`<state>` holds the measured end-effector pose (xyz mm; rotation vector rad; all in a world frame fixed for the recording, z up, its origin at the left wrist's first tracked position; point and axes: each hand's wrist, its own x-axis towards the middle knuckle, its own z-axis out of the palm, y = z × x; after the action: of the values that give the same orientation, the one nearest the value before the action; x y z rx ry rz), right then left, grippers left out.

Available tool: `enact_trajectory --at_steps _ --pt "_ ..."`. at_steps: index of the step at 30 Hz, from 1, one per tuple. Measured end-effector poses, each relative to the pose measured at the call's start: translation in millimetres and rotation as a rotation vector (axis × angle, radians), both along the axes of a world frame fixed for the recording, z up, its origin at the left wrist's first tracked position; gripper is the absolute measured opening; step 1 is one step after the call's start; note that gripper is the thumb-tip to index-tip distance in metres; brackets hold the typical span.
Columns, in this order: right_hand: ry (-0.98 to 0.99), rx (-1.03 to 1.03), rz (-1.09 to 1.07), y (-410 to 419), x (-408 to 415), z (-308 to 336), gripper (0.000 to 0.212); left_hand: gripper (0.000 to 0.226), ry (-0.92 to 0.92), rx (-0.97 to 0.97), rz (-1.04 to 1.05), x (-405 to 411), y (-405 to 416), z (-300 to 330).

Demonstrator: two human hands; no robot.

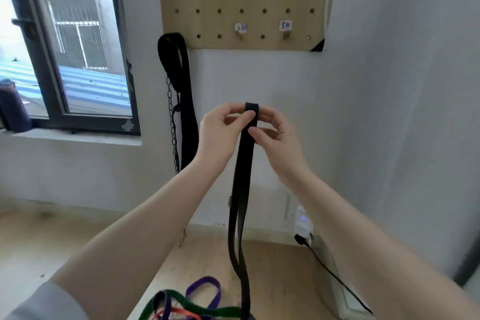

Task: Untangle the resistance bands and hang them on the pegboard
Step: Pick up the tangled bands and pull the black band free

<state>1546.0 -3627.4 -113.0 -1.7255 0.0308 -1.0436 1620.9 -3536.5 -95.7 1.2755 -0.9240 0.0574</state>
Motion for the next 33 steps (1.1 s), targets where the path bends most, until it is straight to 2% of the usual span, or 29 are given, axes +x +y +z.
enact_trajectory --at_steps 5,8,10,14,17,22,26,33 --pt "-0.144 0.030 -0.048 -14.6 2.8 70.9 0.021 0.010 -0.075 -0.091 -0.070 -3.5 -17.3 72.3" --pt "-0.195 0.027 -0.050 -22.4 0.9 99.9 0.014 0.017 -0.051 -0.141 -0.137 -4.7 -18.5 93.5" --pt "-0.207 0.050 -0.053 -26.0 -0.2 107.1 0.012 0.025 0.028 -0.104 -0.155 -1.6 -18.9 87.2" --pt "-0.194 0.134 -0.025 -25.1 1.5 99.9 0.014 0.005 0.126 0.017 -0.129 2.9 -17.4 47.6" --pt "-0.154 0.196 0.036 -18.3 6.6 89.4 0.014 0.013 0.149 -0.003 -0.141 1.3 -10.4 32.1" --pt "-0.151 0.320 0.094 -16.4 15.0 90.6 0.013 0.023 0.050 0.027 -0.146 -9.1 2.1 18.9" --pt "-0.134 0.356 0.183 -14.6 21.0 82.1 0.014 0.034 -0.023 0.100 0.001 -9.6 -3.8 3.2" --pt "-0.225 0.467 0.222 -14.3 26.0 69.3 0.021 0.024 -0.002 0.063 0.144 -11.4 -19.8 -6.8"
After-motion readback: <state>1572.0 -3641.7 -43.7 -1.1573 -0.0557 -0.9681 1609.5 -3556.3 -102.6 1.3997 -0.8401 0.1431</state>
